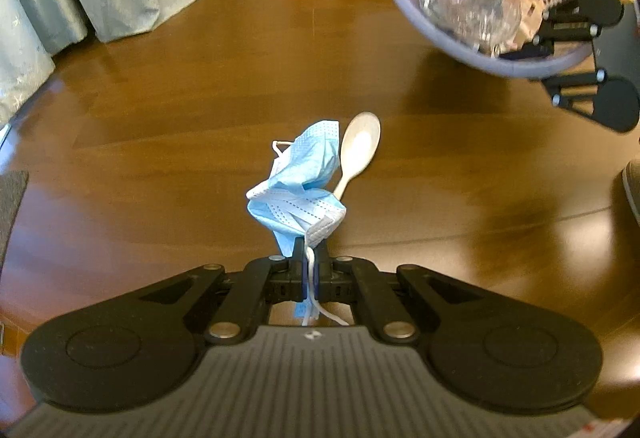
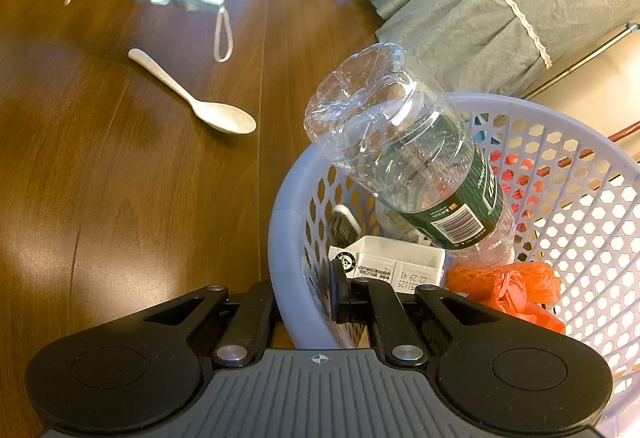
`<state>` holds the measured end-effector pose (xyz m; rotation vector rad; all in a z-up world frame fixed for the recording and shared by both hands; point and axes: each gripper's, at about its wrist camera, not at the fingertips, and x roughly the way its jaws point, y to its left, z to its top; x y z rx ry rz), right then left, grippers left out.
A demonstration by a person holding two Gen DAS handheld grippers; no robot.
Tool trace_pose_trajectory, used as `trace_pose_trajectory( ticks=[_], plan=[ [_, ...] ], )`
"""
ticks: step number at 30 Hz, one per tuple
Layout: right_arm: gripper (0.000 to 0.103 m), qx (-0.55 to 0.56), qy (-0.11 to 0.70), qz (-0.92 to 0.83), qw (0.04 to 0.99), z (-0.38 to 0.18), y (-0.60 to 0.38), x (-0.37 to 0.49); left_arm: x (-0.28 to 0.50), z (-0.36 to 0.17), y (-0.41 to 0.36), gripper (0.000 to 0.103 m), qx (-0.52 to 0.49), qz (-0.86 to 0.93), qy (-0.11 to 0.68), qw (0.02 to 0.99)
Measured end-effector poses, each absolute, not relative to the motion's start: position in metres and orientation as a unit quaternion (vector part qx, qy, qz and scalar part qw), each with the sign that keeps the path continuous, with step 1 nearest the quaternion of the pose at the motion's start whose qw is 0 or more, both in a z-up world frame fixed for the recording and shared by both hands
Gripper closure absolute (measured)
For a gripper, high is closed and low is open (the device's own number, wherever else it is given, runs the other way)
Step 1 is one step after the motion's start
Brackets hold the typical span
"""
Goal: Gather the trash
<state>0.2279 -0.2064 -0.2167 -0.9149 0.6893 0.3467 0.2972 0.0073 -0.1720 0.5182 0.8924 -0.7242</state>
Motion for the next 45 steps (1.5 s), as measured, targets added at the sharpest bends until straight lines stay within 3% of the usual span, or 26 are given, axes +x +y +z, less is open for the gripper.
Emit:
trace_pose_trajectory(
  ticks=[12, 33, 45],
  plan=[
    [0.098, -0.429, 0.325, 0.163, 0.827, -0.217, -0.206, 0.228, 0.299, -0.137, -0.023, 0.103, 0.229, -0.367, 0.380, 0.817],
    [0.098, -0.425, 0.326, 0.162, 0.829, -0.216, -0.206, 0.229, 0.297, -0.128, -0.034, 0.103, 0.218, -0.383, 0.374, 0.816],
    [0.098, -0.433, 0.321, 0.171, 0.825, -0.220, -0.201, 0.224, 0.304, -0.087, -0.075, 0.103, 0.204, -0.431, 0.335, 0.813]
  ],
)
